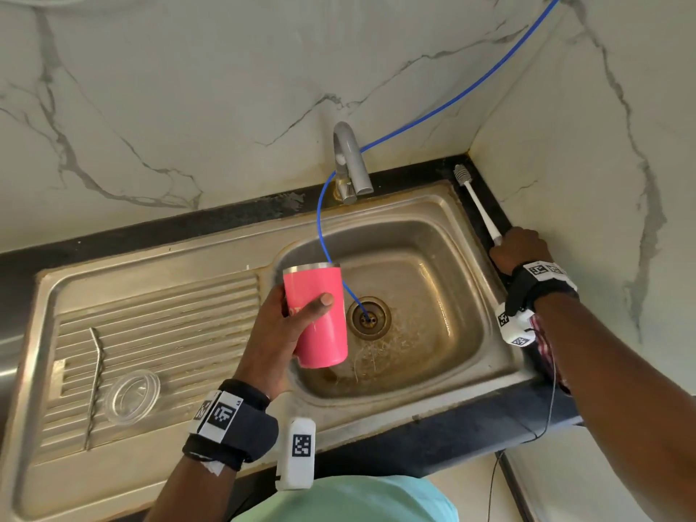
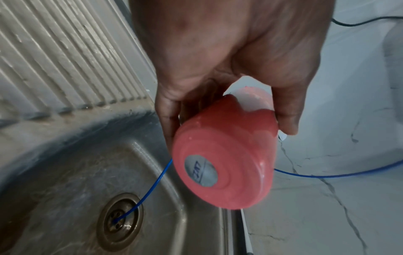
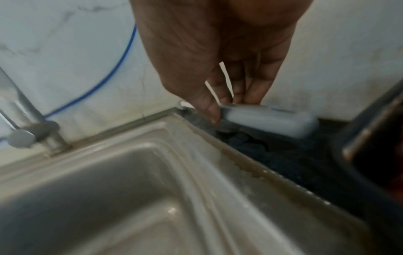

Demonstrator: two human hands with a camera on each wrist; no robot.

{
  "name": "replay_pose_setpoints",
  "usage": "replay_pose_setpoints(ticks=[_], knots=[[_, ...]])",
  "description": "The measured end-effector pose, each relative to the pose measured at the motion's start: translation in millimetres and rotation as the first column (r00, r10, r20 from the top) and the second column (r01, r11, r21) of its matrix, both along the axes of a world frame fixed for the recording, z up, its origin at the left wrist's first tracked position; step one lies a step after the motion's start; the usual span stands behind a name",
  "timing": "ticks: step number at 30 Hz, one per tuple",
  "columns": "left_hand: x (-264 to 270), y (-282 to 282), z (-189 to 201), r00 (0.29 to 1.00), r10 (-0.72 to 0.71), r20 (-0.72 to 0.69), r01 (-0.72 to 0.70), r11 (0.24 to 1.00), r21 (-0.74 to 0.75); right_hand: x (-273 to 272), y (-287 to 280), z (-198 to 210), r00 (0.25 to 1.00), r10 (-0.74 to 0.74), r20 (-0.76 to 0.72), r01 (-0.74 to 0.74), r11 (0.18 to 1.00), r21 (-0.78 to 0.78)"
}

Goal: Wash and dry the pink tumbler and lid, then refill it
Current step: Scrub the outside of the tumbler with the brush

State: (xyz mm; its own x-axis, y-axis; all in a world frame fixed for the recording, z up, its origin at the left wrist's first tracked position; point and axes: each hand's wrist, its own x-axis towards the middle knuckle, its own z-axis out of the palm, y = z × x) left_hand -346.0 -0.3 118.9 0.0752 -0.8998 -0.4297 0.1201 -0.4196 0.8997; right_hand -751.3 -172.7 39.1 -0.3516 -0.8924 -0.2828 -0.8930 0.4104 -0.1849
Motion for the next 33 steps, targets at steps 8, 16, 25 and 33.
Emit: replay_pose_setpoints(ticks=[8, 16, 25, 33], knots=[[10.6, 0.2, -8.6, 0.975, 0.192, -0.115, -0.187, 0.981, 0.052, 40.2, 82.7, 39.7, 0.925, -0.088, 0.369, 0.143, 0.982, -0.124], [13.2, 0.9, -4.8, 0.895, 0.28, -0.347, -0.268, 0.96, 0.084, 135.8, 251.5, 55.6, 0.634, 0.004, 0.774, 0.115, 0.988, -0.1], [16.6, 4.5, 4.5, 0.83, 0.408, -0.381, -0.424, 0.905, 0.045, 185.4, 271.8, 81.4, 0.573, 0.372, 0.73, -0.139, 0.922, -0.361], [35.2, -11.9, 24.3, 0.794, 0.48, -0.374, -0.535, 0.843, -0.054, 222.3, 256.9, 90.3, 0.596, 0.498, 0.63, -0.14, 0.837, -0.529]])
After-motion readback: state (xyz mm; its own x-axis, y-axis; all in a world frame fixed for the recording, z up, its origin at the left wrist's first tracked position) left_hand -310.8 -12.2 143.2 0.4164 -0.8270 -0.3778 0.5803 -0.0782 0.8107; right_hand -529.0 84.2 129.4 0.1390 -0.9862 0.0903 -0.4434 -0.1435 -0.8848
